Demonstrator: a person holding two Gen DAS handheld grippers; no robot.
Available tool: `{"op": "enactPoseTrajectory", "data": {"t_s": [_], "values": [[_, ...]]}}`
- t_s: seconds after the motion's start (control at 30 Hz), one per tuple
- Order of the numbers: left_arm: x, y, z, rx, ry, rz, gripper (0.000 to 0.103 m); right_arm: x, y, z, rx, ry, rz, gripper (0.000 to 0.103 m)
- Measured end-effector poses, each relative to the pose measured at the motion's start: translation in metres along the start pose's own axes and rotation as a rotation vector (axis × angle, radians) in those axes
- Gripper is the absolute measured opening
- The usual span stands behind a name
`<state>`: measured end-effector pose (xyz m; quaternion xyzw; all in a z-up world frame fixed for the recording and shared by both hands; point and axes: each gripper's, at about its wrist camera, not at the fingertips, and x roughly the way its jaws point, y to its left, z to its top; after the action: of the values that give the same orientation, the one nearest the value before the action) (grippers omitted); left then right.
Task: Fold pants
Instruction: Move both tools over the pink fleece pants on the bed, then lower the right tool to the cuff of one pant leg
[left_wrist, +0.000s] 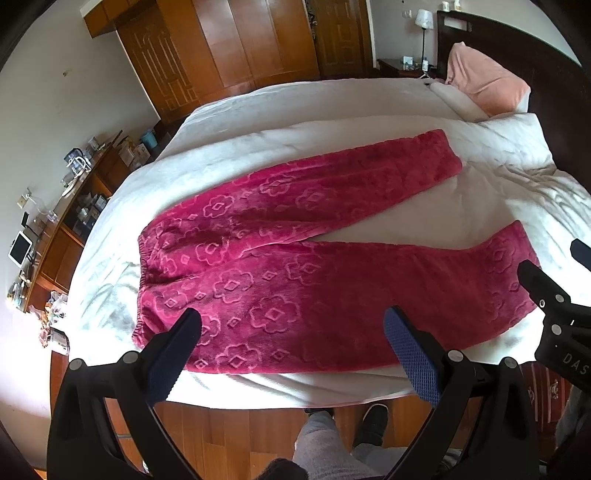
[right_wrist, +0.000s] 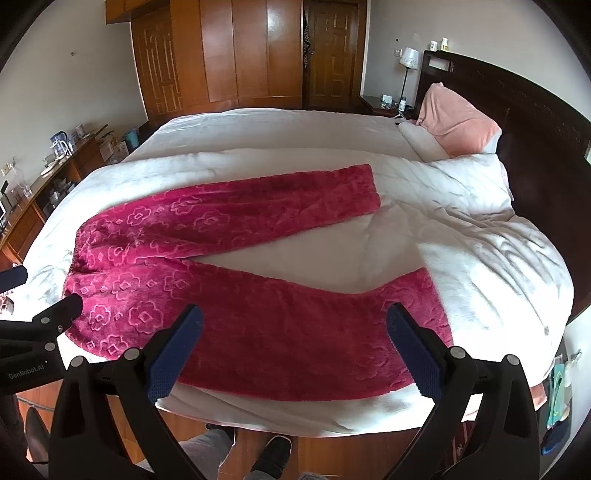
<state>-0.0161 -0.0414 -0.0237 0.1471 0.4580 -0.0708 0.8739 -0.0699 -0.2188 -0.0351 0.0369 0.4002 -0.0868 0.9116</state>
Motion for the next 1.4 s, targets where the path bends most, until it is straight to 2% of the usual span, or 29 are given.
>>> {"op": "enactPoseTrajectory", "data": {"t_s": [0.33, 0.73, 1.0, 1.4], "values": [[0.015, -0.012, 0.010, 0.016, 0.038, -0.013, 0.098, 0.011, -0.016, 0.002, 0.036, 0.026, -0.022, 0.100], [0.040, -0.004, 0.028, -0.003, 0.073, -0.043, 0.098, 0.031, -0.013, 0.018, 0.053, 0.033, -0.021, 0.100], [0.086, 0.045, 0.041, -0.162, 0.170, -0.134, 0.098, 0.057, 0.003, 0.037, 0.063, 0.068, -0.002, 0.100], [0.148, 0.103, 0.055, -0.202, 0.240, -0.106, 0.098, 0.113, 0.052, 0.061, 0.048, 0.163, 0.015, 0.100]]}}
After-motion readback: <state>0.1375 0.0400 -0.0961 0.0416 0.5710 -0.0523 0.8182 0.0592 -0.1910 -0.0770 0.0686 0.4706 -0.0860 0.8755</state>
